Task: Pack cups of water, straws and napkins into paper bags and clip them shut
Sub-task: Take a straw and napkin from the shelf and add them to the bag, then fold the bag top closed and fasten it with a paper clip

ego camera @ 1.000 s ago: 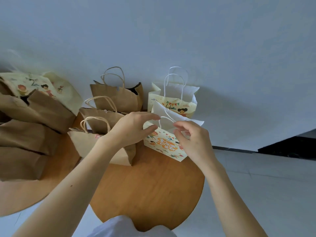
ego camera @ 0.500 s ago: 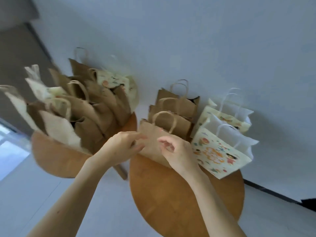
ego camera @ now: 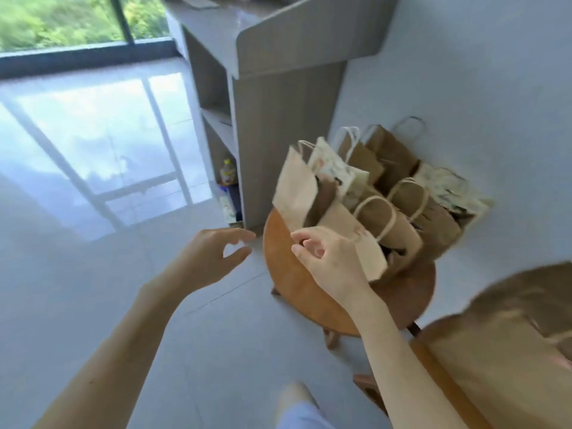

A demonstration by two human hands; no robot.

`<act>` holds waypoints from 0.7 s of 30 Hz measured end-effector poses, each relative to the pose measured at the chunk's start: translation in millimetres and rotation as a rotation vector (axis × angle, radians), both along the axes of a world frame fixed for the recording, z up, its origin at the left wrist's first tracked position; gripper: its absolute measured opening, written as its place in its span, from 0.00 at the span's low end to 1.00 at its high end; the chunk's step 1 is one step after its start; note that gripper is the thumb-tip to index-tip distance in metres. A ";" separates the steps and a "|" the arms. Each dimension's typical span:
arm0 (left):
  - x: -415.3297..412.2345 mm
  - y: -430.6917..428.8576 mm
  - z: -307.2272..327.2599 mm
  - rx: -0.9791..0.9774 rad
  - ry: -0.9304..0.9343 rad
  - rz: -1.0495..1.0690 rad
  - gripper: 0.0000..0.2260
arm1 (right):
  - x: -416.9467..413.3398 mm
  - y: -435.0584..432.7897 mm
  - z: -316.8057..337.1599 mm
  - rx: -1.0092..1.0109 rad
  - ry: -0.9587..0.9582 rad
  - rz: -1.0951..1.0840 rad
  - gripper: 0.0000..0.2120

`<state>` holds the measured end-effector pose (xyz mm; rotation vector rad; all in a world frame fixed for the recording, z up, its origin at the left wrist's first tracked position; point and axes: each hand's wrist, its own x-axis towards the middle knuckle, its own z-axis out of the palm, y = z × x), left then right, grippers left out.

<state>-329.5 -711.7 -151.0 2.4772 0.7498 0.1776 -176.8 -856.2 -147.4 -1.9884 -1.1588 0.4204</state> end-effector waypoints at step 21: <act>-8.8 416.3 9.5 0.010 0.011 0.262 0.14 | 27.2 472.7 2.5 -0.059 -0.025 0.308 0.10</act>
